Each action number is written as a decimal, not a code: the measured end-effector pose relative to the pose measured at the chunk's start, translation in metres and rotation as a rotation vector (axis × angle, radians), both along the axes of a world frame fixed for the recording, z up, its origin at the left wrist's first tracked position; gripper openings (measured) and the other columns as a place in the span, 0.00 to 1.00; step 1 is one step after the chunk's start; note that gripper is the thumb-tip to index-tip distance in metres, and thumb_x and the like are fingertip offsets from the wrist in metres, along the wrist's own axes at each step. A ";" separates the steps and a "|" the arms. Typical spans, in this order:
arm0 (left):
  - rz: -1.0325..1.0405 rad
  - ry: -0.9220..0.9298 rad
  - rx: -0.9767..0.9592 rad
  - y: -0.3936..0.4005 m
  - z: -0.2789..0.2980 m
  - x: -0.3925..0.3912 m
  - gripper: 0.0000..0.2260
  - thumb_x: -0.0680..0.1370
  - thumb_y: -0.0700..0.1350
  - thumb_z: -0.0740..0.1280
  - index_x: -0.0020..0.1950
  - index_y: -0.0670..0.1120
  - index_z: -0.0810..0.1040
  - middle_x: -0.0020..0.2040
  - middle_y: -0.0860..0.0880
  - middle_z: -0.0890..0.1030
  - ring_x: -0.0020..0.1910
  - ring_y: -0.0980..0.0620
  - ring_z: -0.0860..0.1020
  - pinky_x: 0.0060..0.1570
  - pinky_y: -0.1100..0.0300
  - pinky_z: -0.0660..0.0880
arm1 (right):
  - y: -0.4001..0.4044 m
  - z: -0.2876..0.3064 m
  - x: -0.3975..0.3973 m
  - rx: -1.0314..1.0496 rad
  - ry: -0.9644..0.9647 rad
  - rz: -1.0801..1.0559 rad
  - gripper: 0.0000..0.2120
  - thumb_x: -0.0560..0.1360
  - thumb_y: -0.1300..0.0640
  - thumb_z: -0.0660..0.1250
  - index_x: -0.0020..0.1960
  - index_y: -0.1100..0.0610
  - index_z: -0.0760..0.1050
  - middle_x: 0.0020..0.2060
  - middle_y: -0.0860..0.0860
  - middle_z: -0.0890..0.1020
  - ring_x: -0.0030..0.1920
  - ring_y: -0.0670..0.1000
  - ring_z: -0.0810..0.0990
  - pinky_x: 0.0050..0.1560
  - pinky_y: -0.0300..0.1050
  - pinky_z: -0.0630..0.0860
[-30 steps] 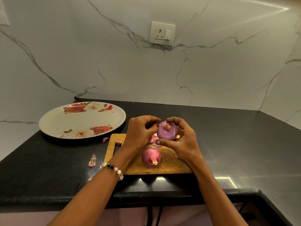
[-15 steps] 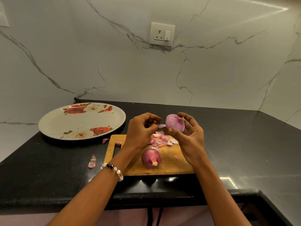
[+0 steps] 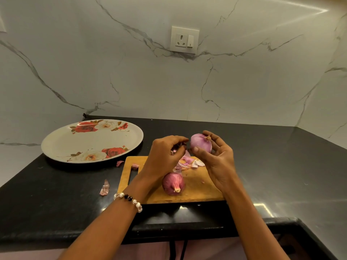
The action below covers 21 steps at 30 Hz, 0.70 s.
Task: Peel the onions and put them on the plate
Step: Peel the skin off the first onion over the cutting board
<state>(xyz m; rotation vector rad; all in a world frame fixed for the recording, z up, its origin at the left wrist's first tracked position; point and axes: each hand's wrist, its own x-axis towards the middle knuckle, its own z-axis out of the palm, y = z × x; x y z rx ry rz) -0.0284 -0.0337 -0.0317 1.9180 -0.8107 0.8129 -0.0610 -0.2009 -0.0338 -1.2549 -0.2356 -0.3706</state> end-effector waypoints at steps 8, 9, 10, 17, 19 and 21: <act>0.047 -0.005 -0.087 0.002 0.002 0.000 0.12 0.75 0.45 0.70 0.56 0.42 0.81 0.50 0.47 0.84 0.46 0.56 0.79 0.46 0.75 0.74 | 0.000 -0.002 -0.003 -0.311 -0.082 -0.031 0.32 0.60 0.61 0.81 0.63 0.57 0.76 0.58 0.53 0.82 0.59 0.54 0.82 0.55 0.48 0.82; 0.025 -0.018 -0.076 0.002 0.003 -0.001 0.13 0.74 0.46 0.70 0.56 0.42 0.81 0.50 0.46 0.83 0.46 0.56 0.79 0.47 0.74 0.74 | 0.000 -0.002 -0.003 -0.347 -0.088 -0.031 0.32 0.60 0.62 0.81 0.62 0.56 0.76 0.58 0.52 0.82 0.59 0.53 0.81 0.54 0.47 0.82; 0.002 -0.035 -0.047 0.002 0.004 -0.001 0.13 0.74 0.46 0.70 0.56 0.42 0.81 0.49 0.46 0.83 0.46 0.55 0.80 0.47 0.74 0.75 | 0.000 -0.002 -0.003 -0.380 -0.096 -0.031 0.31 0.61 0.63 0.81 0.63 0.56 0.76 0.58 0.51 0.82 0.59 0.52 0.81 0.54 0.45 0.82; 0.010 -0.141 0.155 0.005 0.003 -0.003 0.11 0.73 0.44 0.70 0.52 0.41 0.83 0.46 0.45 0.84 0.43 0.53 0.81 0.45 0.71 0.74 | 0.001 -0.007 0.001 -0.567 -0.159 -0.060 0.31 0.64 0.69 0.80 0.63 0.54 0.75 0.58 0.49 0.81 0.59 0.48 0.80 0.54 0.41 0.80; 0.016 -0.165 0.190 0.005 0.003 -0.003 0.10 0.73 0.43 0.70 0.51 0.40 0.83 0.45 0.45 0.84 0.42 0.53 0.81 0.44 0.70 0.75 | 0.001 -0.008 0.002 -0.603 -0.177 -0.078 0.32 0.64 0.69 0.80 0.63 0.53 0.75 0.58 0.49 0.81 0.58 0.47 0.80 0.55 0.42 0.80; 0.025 -0.183 0.219 0.005 0.003 -0.003 0.09 0.73 0.43 0.70 0.50 0.40 0.83 0.44 0.45 0.84 0.41 0.52 0.82 0.44 0.68 0.75 | 0.001 -0.010 0.004 -0.624 -0.192 -0.098 0.32 0.64 0.68 0.80 0.63 0.52 0.75 0.58 0.49 0.81 0.58 0.47 0.80 0.55 0.43 0.81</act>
